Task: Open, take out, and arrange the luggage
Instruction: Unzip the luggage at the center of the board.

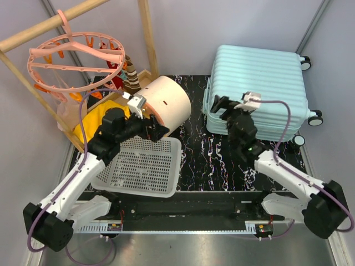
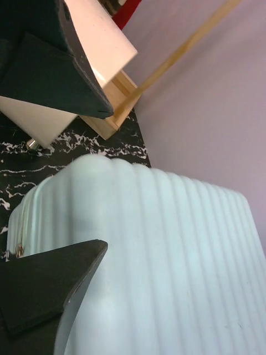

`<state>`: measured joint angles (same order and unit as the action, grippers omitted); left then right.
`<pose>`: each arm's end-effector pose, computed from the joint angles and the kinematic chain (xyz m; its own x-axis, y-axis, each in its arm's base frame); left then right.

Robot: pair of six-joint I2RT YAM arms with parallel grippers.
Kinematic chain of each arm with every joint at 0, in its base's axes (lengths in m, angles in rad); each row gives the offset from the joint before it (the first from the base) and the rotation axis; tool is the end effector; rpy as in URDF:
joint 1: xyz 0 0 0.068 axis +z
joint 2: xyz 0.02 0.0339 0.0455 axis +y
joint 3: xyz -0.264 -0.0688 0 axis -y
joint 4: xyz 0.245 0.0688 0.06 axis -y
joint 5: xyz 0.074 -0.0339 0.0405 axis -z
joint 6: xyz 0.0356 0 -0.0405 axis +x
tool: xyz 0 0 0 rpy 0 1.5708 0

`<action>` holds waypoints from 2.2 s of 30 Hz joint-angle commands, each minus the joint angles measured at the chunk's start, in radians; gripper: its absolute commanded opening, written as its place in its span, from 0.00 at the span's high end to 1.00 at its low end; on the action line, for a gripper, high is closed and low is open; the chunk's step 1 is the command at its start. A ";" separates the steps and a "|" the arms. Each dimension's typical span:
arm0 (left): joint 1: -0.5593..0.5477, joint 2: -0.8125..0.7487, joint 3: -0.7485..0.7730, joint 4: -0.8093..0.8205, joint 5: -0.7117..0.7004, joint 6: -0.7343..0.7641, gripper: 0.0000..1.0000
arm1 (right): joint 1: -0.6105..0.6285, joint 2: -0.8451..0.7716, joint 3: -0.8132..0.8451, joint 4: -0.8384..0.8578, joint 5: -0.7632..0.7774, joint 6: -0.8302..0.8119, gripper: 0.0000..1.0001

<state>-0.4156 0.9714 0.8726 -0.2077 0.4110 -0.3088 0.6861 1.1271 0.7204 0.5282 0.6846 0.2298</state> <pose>0.1978 -0.1028 0.3348 -0.4814 -0.0921 -0.8717 0.6007 0.6895 -0.4046 0.2125 0.1449 0.3224 0.0901 0.3019 -0.9491 -0.0263 0.9533 0.3007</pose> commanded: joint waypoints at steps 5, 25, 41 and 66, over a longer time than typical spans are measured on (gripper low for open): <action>-0.213 0.119 0.103 0.039 -0.147 0.073 0.01 | -0.394 -0.033 0.205 -0.642 -0.616 0.262 0.01; -0.376 0.752 0.446 0.395 -0.222 0.289 0.01 | -0.978 -0.270 0.047 -0.705 -0.965 0.390 0.00; -0.309 0.871 0.474 0.436 -0.141 0.424 0.20 | -1.017 -0.210 0.030 -0.683 -0.973 0.399 0.00; -0.285 1.036 0.586 0.392 -0.043 0.573 0.48 | -1.033 -0.240 0.013 -0.668 -0.974 0.413 0.00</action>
<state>-0.6971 1.9846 1.3891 0.1528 0.3702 0.2146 -0.3405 0.9077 0.7380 -0.1844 -0.2573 0.6319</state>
